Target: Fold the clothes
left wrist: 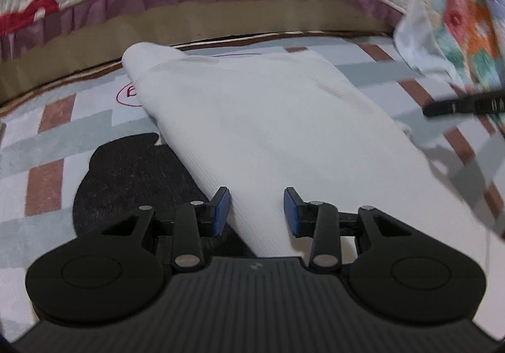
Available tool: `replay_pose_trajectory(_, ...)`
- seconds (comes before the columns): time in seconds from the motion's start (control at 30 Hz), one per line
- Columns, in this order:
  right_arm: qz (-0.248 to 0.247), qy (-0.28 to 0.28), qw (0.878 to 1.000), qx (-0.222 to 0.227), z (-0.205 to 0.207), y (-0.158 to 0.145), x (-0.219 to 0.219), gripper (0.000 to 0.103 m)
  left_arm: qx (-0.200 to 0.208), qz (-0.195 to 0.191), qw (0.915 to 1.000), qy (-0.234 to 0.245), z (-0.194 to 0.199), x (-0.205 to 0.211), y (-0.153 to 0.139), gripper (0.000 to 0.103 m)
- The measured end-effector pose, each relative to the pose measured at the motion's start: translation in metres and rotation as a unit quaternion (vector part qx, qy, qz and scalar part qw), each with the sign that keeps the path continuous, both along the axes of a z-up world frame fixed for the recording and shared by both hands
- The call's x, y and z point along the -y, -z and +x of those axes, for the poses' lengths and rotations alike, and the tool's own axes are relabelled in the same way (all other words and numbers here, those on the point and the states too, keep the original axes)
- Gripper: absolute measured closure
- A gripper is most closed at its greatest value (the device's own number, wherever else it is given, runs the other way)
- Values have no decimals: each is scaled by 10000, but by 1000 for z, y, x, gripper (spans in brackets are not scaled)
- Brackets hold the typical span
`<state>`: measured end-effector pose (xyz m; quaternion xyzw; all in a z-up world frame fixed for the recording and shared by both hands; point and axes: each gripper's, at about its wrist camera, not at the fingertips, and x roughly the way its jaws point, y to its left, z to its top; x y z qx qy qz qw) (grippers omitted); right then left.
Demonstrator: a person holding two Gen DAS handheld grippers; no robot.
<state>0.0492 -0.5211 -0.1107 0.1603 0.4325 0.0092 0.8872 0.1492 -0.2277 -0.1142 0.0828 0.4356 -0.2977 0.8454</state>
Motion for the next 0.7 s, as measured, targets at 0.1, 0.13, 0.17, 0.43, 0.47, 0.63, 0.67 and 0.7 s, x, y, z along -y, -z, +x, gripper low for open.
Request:
replay_pose_trajectory(0.1,351,4,9994,-63,18,19,8,79,-101,-172,9994,-269,23,-5,4,65)
replay_pose_trajectory(0.13,493,49,9987,-66,25,25,10,79,-112,-216,9992,-332,30,-6,5,65)
replay_pose_trajectory(0.17,635,94,9979,-69,33,30,12,79,-124,-246,9990,-358,36,-7,5,65)
replay_pose_trajectory(0.43,656,393,9970,-82,101,68,16,52,-132,-1044,9910,-830,87,-21,11,62)
replay_pose_trajectory(0.47,619,360,9974,43,104,71,14,54,-141,-1088,9901,-879,92,-21,12,62)
replay_pose_trajectory(0.63,-78,-355,9978,554,115,46,-1,95,197,-895,9926,-792,99,-10,14,62)
replay_pose_trajectory(0.67,-245,-387,9978,479,120,44,0,96,260,-810,9938,-721,99,-6,15,62)
replay_pose_trajectory(0.7,-412,-419,9975,404,125,42,0,96,280,-688,9952,-639,100,0,19,62)
